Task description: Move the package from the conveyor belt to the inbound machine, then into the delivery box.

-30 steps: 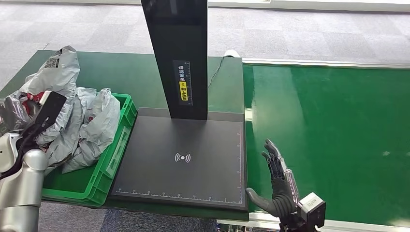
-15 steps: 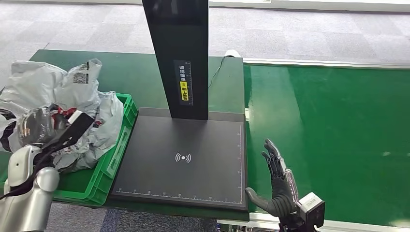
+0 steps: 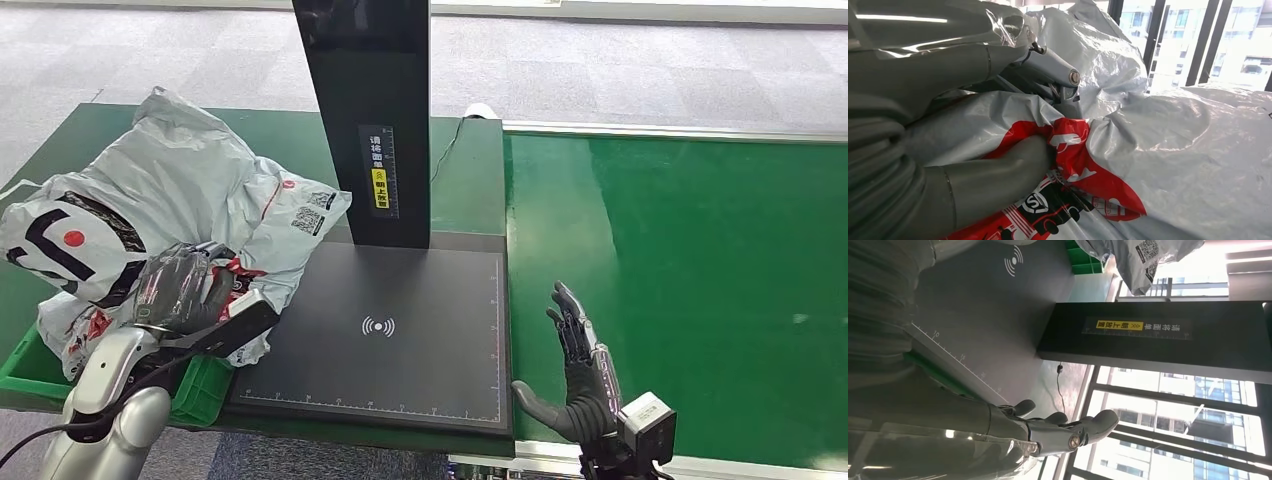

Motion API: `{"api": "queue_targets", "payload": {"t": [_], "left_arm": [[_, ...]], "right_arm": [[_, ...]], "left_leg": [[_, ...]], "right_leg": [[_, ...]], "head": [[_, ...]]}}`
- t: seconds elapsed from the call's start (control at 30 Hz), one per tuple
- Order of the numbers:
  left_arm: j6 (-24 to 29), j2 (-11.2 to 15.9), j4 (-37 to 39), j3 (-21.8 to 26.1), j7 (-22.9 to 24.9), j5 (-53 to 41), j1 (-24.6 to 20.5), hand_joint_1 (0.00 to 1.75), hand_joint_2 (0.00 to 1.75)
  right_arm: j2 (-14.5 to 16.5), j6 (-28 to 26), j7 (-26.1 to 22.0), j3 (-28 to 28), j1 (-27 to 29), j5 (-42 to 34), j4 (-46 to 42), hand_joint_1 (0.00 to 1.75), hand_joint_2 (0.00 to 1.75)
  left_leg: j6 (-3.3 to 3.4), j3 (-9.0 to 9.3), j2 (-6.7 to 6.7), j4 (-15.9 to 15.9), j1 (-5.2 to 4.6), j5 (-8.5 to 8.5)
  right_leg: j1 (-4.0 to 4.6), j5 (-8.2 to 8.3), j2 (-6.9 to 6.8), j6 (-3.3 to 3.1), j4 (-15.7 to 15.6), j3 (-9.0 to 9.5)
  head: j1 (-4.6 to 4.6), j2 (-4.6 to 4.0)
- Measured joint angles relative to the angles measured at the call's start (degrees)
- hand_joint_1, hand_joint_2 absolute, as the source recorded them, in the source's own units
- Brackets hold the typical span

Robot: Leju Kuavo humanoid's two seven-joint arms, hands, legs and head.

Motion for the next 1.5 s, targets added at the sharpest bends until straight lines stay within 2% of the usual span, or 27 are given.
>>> {"api": "queue_targets", "payload": {"t": [0.2, 0.3, 0.43, 0.53, 0.63, 0.7, 0.77, 0.83, 0.93, 1.03, 1.3, 1.5], "left_arm": [[-0.09, 0.18, -0.54, -0.70, -0.10, 0.14, 0.16, 1.75, 1.75], [-1.90, 0.40, -0.56, -1.34, -1.52, 1.15, 0.05, 1.75, 1.75], [-6.61, 1.21, 0.01, -4.73, -3.51, 2.81, -1.33, 1.75, 1.75], [-7.87, 1.95, 0.51, -7.38, -3.75, 4.48, -2.47, 1.75, 1.75], [-8.02, 2.28, 0.86, -8.68, -2.33, 4.68, -3.24, 1.75, 1.75], [-6.40, 2.22, 1.89, -8.86, 1.45, 2.83, -4.23, 1.75, 1.75], [-3.02, 1.99, 4.90, -7.59, 7.45, -0.20, -6.36, 1.75, 1.75], [0.52, 1.84, 9.97, -4.41, 10.91, -2.47, -9.36, 1.74, 1.75], [3.63, 1.74, 17.82, 0.52, 10.63, -3.88, -12.91, 1.71, 1.75], [4.80, 1.32, 22.68, 3.61, 10.57, -4.69, -14.30, 1.75, 1.75], [8.11, 0.04, 27.40, 10.30, 13.64, -7.27, -14.84, 1.75, 1.75], [8.27, -0.66, 29.75, 13.50, 10.53, -7.53, -14.73, 1.75, 1.75]], "right_arm": [[0.00, 0.00, 0.00, -0.01, -0.02, 0.00, 0.09, 0.00, 1.75], [-0.01, 0.00, 0.00, -0.02, -0.18, -0.03, 0.23, 0.00, 1.75], [-0.07, -0.01, 0.01, -0.06, -1.28, -0.43, 0.81, 0.00, 1.75], [-0.20, -0.07, 0.15, -0.20, -1.76, -1.02, 1.08, 0.00, 1.75], [-0.38, -0.17, 0.41, -0.50, -1.74, -1.36, 1.10, 0.00, 1.75], [-0.41, -0.22, 0.62, -0.75, -1.54, -1.27, 1.03, 0.00, 1.75], [-0.25, -0.25, 0.92, -0.93, -1.04, -0.84, 0.67, 0.00, 1.75], [0.01, -0.25, 1.20, -0.97, -0.42, -0.30, 0.16, 0.00, 1.75], [0.25, -0.19, 1.43, -0.97, 0.17, 0.25, -0.22, 0.00, 1.75], [0.44, -0.09, 1.45, -0.97, 0.30, 0.43, -0.27, 0.00, 1.75], [0.87, 0.18, 1.55, -0.79, 0.24, 0.80, -0.27, 0.00, 1.75], [0.87, 0.13, 1.57, -0.75, -0.26, 0.80, -0.25, 0.00, 1.75]], "left_leg": [[0.00, -0.02, 0.00, 0.00, -0.01, 0.00], [0.00, -0.01, 0.00, 0.01, -0.01, 0.00], [0.00, 0.00, 0.00, 0.01, -0.01, 0.00], [0.00, 0.02, 0.01, 0.01, -0.01, 0.00], [0.00, 0.02, 0.01, 0.01, -0.01, 0.00], [0.00, 0.01, 0.00, 0.02, -0.01, 0.00], [0.00, 0.00, 0.02, 0.01, -0.01, 0.00], [-0.01, 0.04, 0.05, 0.01, 0.00, 0.00], [-0.03, 0.12, 0.11, 0.00, 0.02, 0.02], [-0.03, 0.13, 0.15, 0.00, 0.02, 0.02], [-0.03, 0.11, 0.14, 0.00, 0.01, 0.01], [-0.03, 0.12, 0.09, 0.00, 0.02, 0.02]], "right_leg": [[-0.01, -0.01, 0.00, 0.00, 0.00, 0.00], [-0.02, -0.01, 0.00, 0.00, 0.00, -0.02], [-0.02, 0.00, 0.00, 0.00, 0.00, -0.02], [-0.02, 0.01, 0.01, 0.00, 0.00, -0.01], [-0.01, 0.01, 0.00, 0.00, 0.00, -0.02], [-0.01, 0.01, 0.00, 0.00, 0.00, -0.03], [-0.01, 0.01, 0.01, 0.00, 0.00, -0.03], [0.00, 0.02, 0.02, -0.01, 0.00, -0.01], [0.02, 0.02, 0.05, -0.02, 0.02, 0.03], [0.02, 0.02, 0.08, -0.02, 0.03, 0.05], [0.01, 0.02, 0.08, -0.02, 0.03, 0.04], [0.02, 0.02, 0.07, -0.02, 0.03, 0.07]], "head": [[0.01, 0.00], [0.01, 0.00], [0.01, 0.00], [0.00, 0.00], [0.00, 0.00], [0.01, 0.00], [0.01, 0.00], [0.00, 0.00], [-0.01, 0.00], [0.01, 0.00], [0.01, 0.00], [0.00, 0.00]]}}
